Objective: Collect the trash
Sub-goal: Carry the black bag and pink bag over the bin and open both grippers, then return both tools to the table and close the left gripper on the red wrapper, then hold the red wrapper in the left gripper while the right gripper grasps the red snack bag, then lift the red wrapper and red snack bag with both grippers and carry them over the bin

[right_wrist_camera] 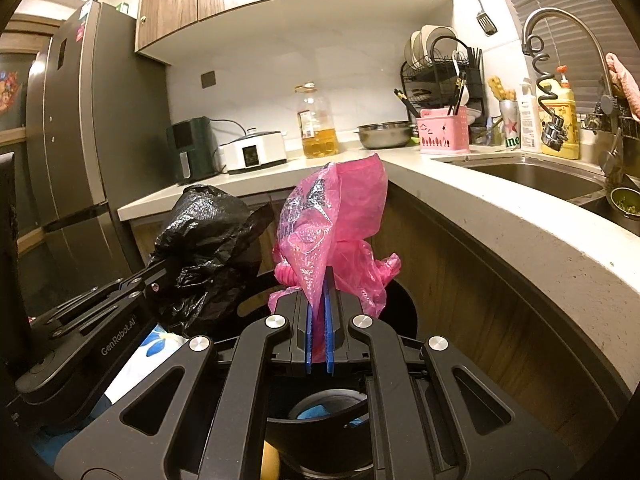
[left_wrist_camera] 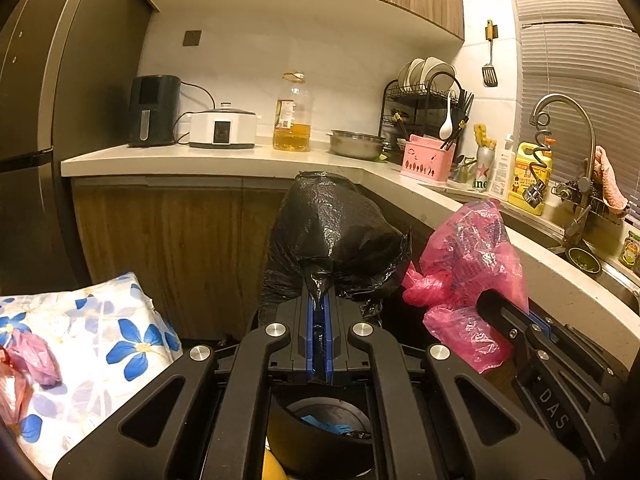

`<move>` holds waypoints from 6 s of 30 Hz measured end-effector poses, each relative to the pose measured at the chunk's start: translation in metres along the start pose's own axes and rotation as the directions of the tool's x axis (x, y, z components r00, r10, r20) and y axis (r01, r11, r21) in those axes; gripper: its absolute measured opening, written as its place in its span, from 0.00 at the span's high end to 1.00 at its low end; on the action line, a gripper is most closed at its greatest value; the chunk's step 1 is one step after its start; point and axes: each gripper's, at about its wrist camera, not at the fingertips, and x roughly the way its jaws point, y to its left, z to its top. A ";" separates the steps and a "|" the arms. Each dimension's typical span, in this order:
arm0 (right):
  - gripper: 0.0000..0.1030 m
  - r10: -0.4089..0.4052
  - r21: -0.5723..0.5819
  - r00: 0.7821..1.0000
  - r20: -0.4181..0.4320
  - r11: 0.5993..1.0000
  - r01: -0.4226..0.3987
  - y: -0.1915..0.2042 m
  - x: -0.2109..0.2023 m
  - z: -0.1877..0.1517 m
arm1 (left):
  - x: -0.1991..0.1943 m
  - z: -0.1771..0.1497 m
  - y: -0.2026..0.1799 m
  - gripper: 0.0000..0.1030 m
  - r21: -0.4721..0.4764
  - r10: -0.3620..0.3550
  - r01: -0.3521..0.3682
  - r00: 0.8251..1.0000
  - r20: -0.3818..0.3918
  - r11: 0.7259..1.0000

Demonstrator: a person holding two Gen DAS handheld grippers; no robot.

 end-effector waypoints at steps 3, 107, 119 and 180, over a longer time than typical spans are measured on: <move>0.95 0.001 0.000 1.000 -0.003 1.000 -0.001 -0.002 0.002 0.000 | 0.005 -0.002 0.002 0.96 -0.007 0.003 -0.003 1.000 -0.010 1.000; 0.25 0.272 -0.150 0.946 -0.179 0.942 -0.299 0.233 -0.086 -0.111 | -0.187 -0.128 0.237 0.88 -0.183 0.480 -0.511 0.857 -0.187 0.840; 0.25 0.330 -0.190 0.919 -0.216 0.909 -0.371 0.272 -0.079 -0.123 | -0.255 -0.122 0.218 0.90 -0.207 0.511 -0.515 0.856 -0.079 0.832; 0.97 0.403 -0.179 0.897 -0.182 0.883 -0.433 0.271 -0.109 -0.108 | -0.303 -0.115 0.210 0.90 -0.240 0.543 -0.539 0.838 -0.055 0.808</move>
